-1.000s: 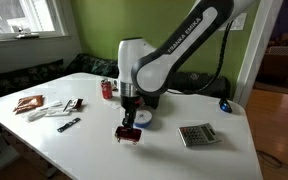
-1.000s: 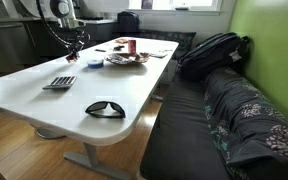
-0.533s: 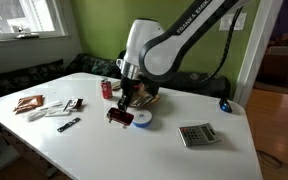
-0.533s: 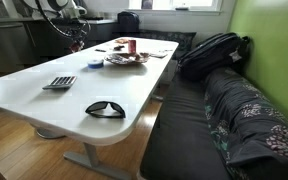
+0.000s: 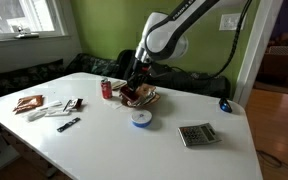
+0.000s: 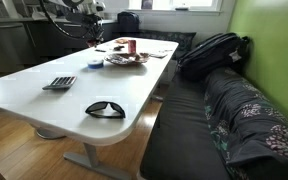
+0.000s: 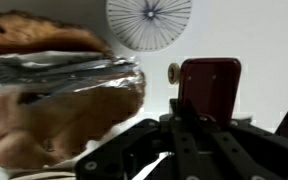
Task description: Pick up the red toy, then place it on the brown object
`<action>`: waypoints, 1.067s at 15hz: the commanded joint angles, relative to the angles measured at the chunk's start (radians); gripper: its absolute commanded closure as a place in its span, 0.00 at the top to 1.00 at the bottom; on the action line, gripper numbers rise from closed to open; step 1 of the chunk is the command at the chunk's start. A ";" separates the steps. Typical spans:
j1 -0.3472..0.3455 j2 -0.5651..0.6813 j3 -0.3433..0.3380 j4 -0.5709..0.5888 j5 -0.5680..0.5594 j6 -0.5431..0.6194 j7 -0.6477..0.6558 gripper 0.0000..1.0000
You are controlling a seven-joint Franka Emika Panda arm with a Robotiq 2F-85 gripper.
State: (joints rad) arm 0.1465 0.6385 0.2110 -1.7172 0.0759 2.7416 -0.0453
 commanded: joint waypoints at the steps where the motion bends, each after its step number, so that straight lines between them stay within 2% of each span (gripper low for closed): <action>1: -0.100 -0.003 -0.003 -0.049 0.098 0.027 0.020 0.01; 3: -0.123 -0.001 -0.012 -0.053 0.147 0.044 0.057 0.01; 4: -0.110 0.007 -0.017 -0.023 0.105 0.005 0.012 0.05; 6: -0.128 0.010 -0.020 -0.026 0.122 0.015 0.028 0.05; 7: -0.127 0.010 -0.019 -0.027 0.124 0.017 0.036 0.01; 9: -0.131 0.041 -0.019 0.043 0.193 -0.028 0.140 0.01; 12: -0.130 0.084 -0.060 0.147 0.221 -0.106 0.248 0.01; 16: -0.048 0.202 -0.149 0.356 0.211 -0.199 0.500 0.01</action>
State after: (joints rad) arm 0.0243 0.7249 0.1292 -1.5378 0.2753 2.6010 0.2880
